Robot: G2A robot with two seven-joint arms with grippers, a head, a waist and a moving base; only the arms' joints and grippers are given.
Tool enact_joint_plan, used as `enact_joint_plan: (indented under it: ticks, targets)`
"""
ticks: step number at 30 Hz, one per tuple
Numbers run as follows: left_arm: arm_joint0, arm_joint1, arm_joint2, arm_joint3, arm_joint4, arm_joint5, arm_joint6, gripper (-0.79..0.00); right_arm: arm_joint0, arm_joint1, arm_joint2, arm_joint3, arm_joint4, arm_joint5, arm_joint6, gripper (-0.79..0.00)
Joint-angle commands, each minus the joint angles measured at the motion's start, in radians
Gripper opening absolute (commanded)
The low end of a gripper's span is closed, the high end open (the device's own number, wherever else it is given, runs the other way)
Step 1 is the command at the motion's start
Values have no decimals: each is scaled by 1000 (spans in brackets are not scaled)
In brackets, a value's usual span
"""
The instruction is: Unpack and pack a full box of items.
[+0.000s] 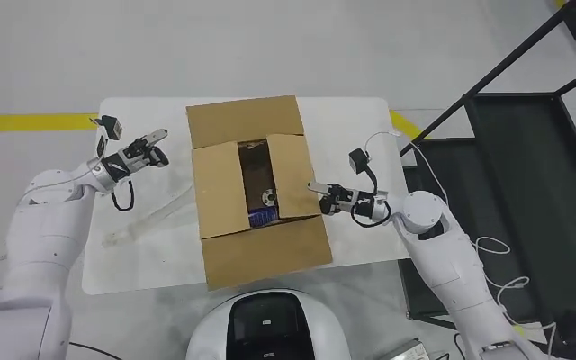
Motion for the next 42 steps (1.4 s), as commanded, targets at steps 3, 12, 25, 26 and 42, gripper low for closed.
enact_joint_plan:
  ticks: [3, 12, 25, 26, 42]
  targets:
    - [-36, -20, 18, 66, -24, -37, 27, 0, -24, 5, 5, -49, -5, 18, 3, 0]
    - [-92, -83, 79, 159, -67, -97, 41, 0, -103, 33, 104, -142, -103, 86, 9, 0]
    - [-170, -150, 152, 256, -2, -132, 112, 0, -228, 29, 18, -293, -2, 145, 6, 0]
    - [-175, -154, 156, 260, 2, -131, 118, 0, -225, 29, 13, -292, 2, 142, 5, 0]
    - [-226, -196, 144, 295, -68, -154, 92, 0, -270, 59, 147, -287, -107, 96, -24, 0]
